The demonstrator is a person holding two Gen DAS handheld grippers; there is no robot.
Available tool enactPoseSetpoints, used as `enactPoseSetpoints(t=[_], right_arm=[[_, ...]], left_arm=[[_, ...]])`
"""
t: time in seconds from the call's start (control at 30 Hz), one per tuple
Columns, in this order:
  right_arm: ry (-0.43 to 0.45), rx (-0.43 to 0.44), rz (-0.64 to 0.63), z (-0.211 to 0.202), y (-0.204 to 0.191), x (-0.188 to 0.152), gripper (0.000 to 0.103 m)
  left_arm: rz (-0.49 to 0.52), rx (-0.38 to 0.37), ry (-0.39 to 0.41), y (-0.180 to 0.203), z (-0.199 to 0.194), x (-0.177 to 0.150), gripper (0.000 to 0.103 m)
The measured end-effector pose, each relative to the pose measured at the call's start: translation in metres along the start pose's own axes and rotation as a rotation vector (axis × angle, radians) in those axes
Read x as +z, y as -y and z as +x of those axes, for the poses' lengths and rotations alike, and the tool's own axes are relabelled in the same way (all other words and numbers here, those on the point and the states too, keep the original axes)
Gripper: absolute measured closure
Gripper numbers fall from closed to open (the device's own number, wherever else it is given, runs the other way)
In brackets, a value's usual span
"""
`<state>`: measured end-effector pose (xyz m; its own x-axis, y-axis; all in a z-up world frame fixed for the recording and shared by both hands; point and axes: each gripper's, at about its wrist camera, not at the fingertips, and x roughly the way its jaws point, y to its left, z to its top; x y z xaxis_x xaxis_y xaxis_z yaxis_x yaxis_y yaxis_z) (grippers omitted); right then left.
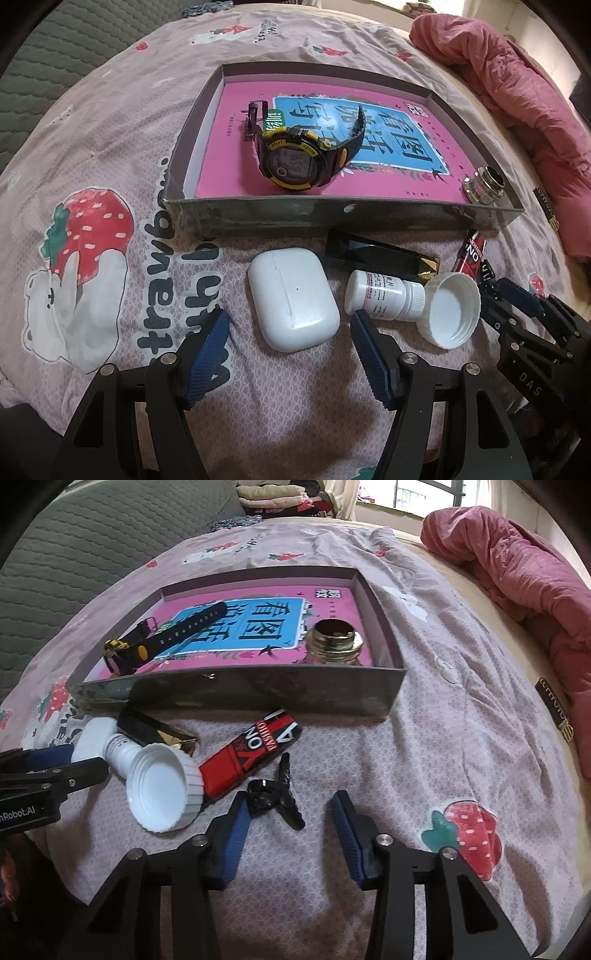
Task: Organize rigid objects
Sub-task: 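Approach the red keychain with the right gripper and the earbud case with the left gripper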
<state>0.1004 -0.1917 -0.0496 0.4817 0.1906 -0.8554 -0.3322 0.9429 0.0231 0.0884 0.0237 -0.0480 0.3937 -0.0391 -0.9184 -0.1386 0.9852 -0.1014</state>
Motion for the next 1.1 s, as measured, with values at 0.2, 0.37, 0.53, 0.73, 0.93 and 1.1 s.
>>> enactPoseSetpoints(t=[0.2,0.37,0.53,0.73,0.93,1.1], right_arm=[[0.0,-0.006,-0.007,0.0,-0.001,0.0,0.058],[0.0,-0.001,-0.002,0.0,0.0,0.0,0.058],[0.001,0.0,-0.001,0.0,0.0,0.0,0.058],[0.008,0.018,0.009,-0.001,0.001,0.001,0.066],[0.005,0.029,0.014,0.001,0.001,0.002,0.068],[-0.008,0.048,0.049,0.004,0.004,0.003,0.067]], left_arm=[[0.002,0.035,0.005,0.004,0.003,0.004,0.033],[-0.025,0.026,0.002,-0.007,0.004,0.005,0.031],[-0.043,0.022,0.007,-0.014,0.002,0.006,0.031],[-0.03,0.045,0.007,-0.012,0.002,0.005,0.031],[-0.07,0.042,0.0,-0.015,0.004,0.007,0.031],[-0.087,0.082,0.008,-0.011,0.01,0.015,0.031]])
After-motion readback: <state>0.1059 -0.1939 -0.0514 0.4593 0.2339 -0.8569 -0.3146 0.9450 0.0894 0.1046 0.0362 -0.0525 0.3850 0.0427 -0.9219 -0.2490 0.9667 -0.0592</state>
